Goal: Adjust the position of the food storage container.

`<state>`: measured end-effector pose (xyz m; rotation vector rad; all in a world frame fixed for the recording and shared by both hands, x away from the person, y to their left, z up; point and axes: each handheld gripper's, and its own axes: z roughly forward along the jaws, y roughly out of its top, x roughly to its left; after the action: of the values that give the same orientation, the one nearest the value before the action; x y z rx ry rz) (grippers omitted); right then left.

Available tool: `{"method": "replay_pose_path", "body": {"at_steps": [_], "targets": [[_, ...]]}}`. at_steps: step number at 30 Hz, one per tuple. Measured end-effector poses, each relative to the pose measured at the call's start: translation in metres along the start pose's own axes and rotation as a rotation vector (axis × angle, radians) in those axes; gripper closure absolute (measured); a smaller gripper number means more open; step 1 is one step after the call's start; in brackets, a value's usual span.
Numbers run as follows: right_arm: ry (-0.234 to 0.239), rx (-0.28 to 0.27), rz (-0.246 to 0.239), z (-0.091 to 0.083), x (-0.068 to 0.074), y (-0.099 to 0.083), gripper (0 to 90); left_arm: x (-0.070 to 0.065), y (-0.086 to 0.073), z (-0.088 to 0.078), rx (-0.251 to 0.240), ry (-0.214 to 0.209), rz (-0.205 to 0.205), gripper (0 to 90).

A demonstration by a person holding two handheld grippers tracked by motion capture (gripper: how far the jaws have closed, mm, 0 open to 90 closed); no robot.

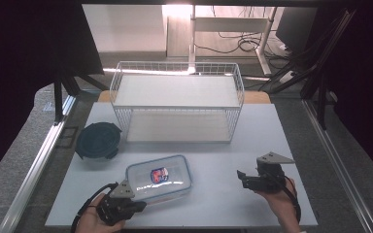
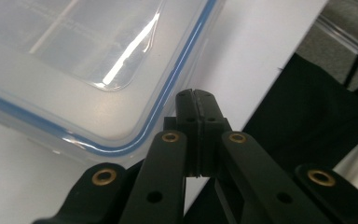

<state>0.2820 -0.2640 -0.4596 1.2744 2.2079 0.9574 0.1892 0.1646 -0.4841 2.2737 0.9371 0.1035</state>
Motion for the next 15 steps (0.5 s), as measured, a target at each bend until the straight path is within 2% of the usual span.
{"method": "replay_pose_path", "body": {"at_steps": [6,9,11,13,15], "targets": [[-0.003,0.006,0.001,0.001,-0.001,-0.001,17.7,0.013,0.002,-0.001,-0.003,0.006,-0.028,90.0],[-0.003,0.009,0.004,0.001,-0.001,-0.001,17.7,0.014,0.002,-0.002,-0.006,0.02,-0.038,90.0],[-0.001,0.007,0.005,0.001,-0.001,-0.001,17.7,0.011,0.001,-0.005,-0.03,0.044,-0.026,90.0],[0.0,0.005,0.005,0.001,-0.001,-0.001,17.8,0.008,0.003,-0.012,-0.065,0.036,-0.021,90.0],[-0.005,0.006,0.006,0.001,-0.001,-0.001,17.9,0.01,0.006,-0.02,-0.093,0.068,-0.026,90.0]]}}
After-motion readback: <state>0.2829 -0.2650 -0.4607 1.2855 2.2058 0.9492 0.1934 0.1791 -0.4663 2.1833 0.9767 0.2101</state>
